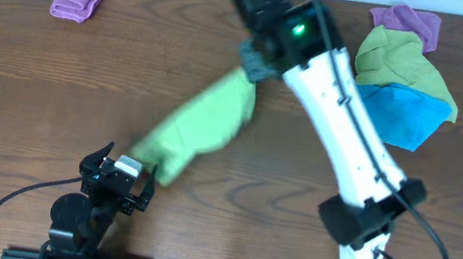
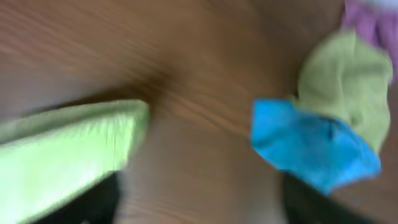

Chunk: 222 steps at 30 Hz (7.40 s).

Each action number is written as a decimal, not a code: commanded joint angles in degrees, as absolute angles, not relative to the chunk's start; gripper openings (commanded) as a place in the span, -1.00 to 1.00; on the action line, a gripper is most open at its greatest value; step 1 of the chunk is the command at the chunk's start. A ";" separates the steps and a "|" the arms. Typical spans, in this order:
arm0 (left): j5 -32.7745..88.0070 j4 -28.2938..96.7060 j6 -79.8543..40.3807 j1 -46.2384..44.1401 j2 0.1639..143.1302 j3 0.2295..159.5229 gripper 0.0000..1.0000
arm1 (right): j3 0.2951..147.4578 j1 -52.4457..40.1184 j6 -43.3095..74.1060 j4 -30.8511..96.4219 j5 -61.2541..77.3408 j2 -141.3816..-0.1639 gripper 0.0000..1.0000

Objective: Fold the cloth
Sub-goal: 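Pull the green cloth left with the right gripper and lay it down, then drag the green cloth's edge with the right gripper to flatten it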

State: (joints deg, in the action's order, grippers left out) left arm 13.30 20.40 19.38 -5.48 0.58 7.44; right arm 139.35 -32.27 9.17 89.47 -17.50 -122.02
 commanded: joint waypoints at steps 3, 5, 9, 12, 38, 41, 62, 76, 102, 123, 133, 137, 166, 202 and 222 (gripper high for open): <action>13.13 20.75 19.73 -5.67 0.25 6.26 0.91 | 135.59 -27.31 9.54 89.71 -7.20 -123.98 0.98; 13.13 20.75 19.73 -5.67 0.25 6.26 0.91 | 133.56 -27.11 7.07 90.35 -3.77 -123.98 0.96; 13.13 20.75 19.73 -5.67 0.25 6.26 0.91 | 127.13 -29.30 -1.08 90.48 8.69 -123.98 0.65; 13.13 20.75 19.73 -5.67 0.25 6.26 0.91 | 122.13 -32.88 -2.59 90.24 9.02 -123.98 0.64; 13.13 20.75 19.73 -5.67 0.25 6.26 0.91 | 70.87 -38.92 4.67 50.61 1.93 -96.68 -0.97; 13.13 20.75 19.73 -5.67 0.25 6.26 0.91 | 68.71 -38.92 4.69 45.76 1.98 -96.73 -0.97; 13.13 20.75 19.73 -5.67 0.25 6.26 0.91 | 66.30 -37.85 5.74 41.04 2.81 -112.55 -0.97; 13.13 20.75 19.73 -5.67 0.25 6.26 0.91 | 65.34 -27.20 5.76 58.22 0.21 -113.27 -0.97; 13.13 20.75 19.73 -5.67 0.25 6.26 0.91 | 72.58 -25.58 10.66 75.13 0.01 -98.61 -0.97; 13.13 20.75 19.73 -5.67 0.25 6.26 0.91 | 73.28 -25.58 5.48 45.54 7.42 -105.71 -0.97; 13.13 20.75 19.73 -5.67 0.25 6.26 0.91 | 73.28 -26.81 5.06 42.72 8.43 -110.13 -0.98; 13.13 20.75 19.73 -5.67 0.25 6.26 0.91 | 73.28 -27.16 5.08 41.30 8.40 -112.01 -0.97; 13.13 20.75 19.73 -5.67 0.25 6.26 0.91 | 73.95 -39.92 5.08 45.95 8.40 -115.35 -0.97; 13.13 20.75 19.73 -5.67 0.25 6.26 0.91 | 75.72 -27.70 8.78 36.99 0.64 -122.83 -0.97; 13.13 20.75 19.73 -5.67 0.25 6.26 0.91 | 79.46 -18.44 15.16 30.39 14.83 -122.41 -0.17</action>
State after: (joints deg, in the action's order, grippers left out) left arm 13.30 20.34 19.38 -5.48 0.58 7.42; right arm 78.87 -18.98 14.68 28.75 10.61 -119.42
